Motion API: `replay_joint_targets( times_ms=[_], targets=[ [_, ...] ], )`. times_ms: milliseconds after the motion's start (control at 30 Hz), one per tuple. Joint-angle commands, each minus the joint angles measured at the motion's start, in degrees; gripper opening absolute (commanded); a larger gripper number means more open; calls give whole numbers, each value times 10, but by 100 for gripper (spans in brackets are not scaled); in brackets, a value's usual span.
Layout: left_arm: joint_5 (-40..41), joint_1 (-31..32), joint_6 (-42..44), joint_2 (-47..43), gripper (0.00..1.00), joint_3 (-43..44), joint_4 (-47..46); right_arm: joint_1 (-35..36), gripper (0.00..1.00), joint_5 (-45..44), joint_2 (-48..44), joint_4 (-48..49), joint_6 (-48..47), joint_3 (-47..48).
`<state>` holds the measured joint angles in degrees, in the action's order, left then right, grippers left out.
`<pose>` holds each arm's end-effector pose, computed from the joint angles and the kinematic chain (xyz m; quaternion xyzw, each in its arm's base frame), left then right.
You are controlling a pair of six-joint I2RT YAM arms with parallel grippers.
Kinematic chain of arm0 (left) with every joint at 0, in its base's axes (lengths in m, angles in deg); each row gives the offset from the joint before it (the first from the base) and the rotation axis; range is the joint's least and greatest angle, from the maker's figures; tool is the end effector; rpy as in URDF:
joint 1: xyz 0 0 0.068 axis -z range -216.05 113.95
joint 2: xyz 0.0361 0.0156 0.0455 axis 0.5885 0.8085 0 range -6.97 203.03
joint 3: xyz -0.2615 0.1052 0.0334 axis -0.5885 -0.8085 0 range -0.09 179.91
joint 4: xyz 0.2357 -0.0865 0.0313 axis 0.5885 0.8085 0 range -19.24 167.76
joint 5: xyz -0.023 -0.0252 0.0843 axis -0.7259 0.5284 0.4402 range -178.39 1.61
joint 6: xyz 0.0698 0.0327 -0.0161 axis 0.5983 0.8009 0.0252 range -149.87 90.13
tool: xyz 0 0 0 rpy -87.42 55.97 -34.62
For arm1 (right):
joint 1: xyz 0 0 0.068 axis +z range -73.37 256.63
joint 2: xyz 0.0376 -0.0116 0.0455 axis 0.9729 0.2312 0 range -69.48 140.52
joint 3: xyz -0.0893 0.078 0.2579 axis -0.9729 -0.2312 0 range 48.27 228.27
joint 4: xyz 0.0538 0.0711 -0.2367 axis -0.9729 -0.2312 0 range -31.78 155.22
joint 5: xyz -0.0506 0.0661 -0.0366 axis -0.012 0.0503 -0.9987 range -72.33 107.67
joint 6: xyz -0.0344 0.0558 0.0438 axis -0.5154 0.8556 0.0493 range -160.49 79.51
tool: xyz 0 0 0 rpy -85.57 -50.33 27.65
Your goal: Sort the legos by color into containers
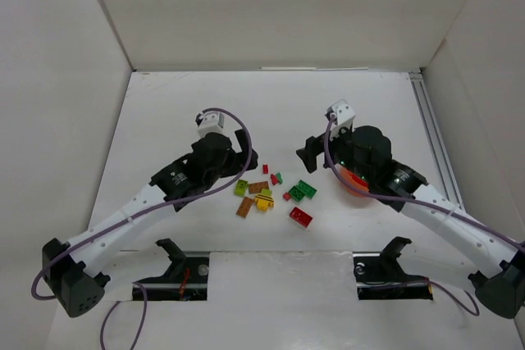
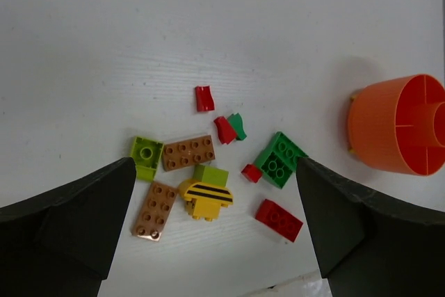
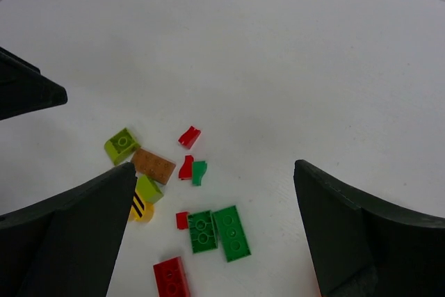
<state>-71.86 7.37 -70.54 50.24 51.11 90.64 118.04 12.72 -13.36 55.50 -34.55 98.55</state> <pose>0.1850 -0.1488 0.3194 -0.0562 0.8403 -0.2613 0.4716 0.1865 0.1565 0.3399 -0.2174 0.7657 0.2111 0.5673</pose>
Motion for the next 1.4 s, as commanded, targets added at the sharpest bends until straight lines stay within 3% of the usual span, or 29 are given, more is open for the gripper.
replay_joint_targets(
  times_ms=[0,167,267,333,500,600,633,767,1367],
  targets=[
    [24,13,-41,-4,100,19,46,6,100,26,3,6,-22,-2],
    [0,20,-71,7,100,-11,37,11,100,95,43,6,-47,3],
    [-11,20,-77,28,100,-28,25,11,100,97,117,13,-47,18],
    [-11,20,-77,45,100,-28,24,17,88,88,176,4,-47,42],
    [-10,15,-64,70,100,-35,18,38,85,4,243,-28,-60,64],
    [-25,-10,-59,94,100,-35,18,43,81,4,252,-39,-60,64],
    [-25,-11,-59,94,98,-35,10,43,72,9,260,-39,-60,57],
    [-25,-11,-46,108,97,-42,10,43,63,34,275,-53,-60,34],
    [-38,-21,-35,130,97,-87,-19,87,63,26,293,-79,-13,2]
  ],
)
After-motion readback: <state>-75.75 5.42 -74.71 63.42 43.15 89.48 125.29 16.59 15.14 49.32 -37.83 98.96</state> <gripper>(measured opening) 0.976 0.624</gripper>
